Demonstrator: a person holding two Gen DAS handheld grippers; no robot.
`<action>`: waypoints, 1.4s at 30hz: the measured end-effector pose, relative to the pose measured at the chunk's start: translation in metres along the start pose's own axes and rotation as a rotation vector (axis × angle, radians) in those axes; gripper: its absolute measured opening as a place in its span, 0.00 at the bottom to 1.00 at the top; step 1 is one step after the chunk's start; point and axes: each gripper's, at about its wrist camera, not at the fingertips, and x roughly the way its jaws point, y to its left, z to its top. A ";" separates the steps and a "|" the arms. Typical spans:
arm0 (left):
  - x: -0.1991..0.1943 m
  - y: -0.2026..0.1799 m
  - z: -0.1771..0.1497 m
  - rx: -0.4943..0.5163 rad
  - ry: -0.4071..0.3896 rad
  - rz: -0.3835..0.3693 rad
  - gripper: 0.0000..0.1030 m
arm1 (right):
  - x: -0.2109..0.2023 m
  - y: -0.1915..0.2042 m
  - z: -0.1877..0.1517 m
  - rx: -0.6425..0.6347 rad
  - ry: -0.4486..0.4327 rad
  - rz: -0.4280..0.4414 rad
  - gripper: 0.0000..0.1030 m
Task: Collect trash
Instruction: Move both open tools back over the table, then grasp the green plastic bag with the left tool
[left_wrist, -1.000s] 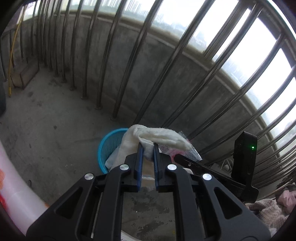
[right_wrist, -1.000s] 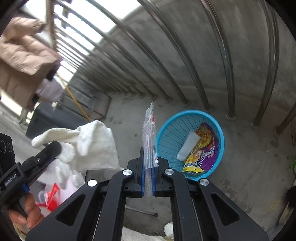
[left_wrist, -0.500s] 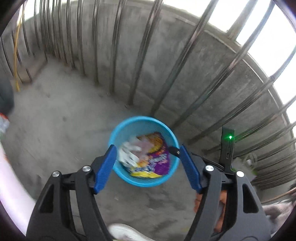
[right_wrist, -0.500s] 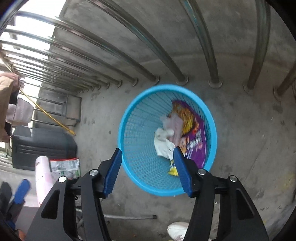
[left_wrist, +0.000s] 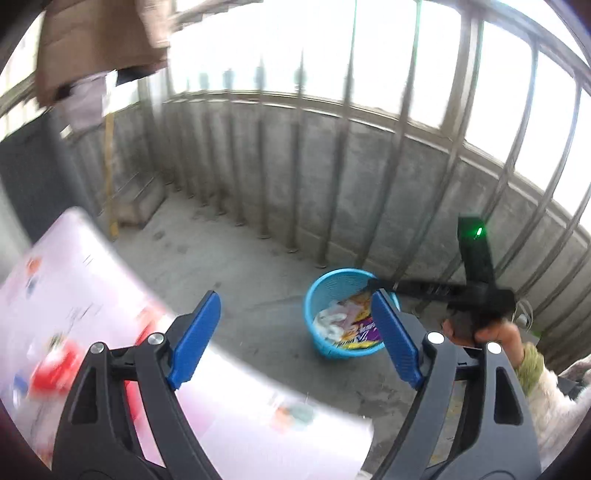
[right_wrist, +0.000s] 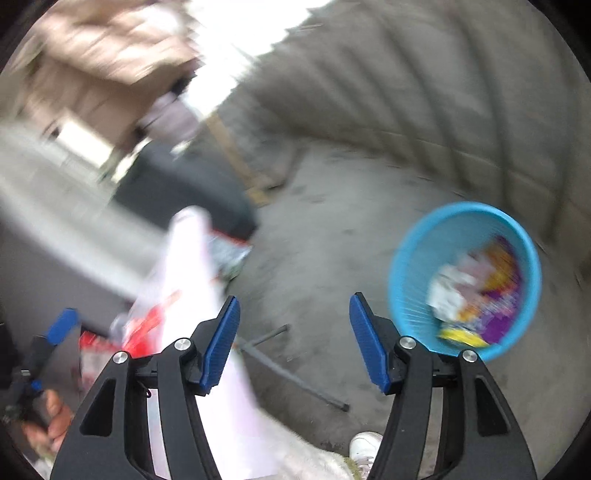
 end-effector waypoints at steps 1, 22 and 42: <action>-0.017 0.015 -0.009 -0.031 -0.001 0.029 0.77 | 0.003 0.021 0.000 -0.048 0.018 0.028 0.59; -0.211 0.195 -0.190 -0.599 -0.182 0.393 0.76 | 0.059 0.301 -0.094 -0.638 0.237 0.291 0.59; -0.156 0.272 -0.250 -0.809 -0.084 0.269 0.43 | 0.123 0.383 -0.108 -0.717 0.308 0.379 0.59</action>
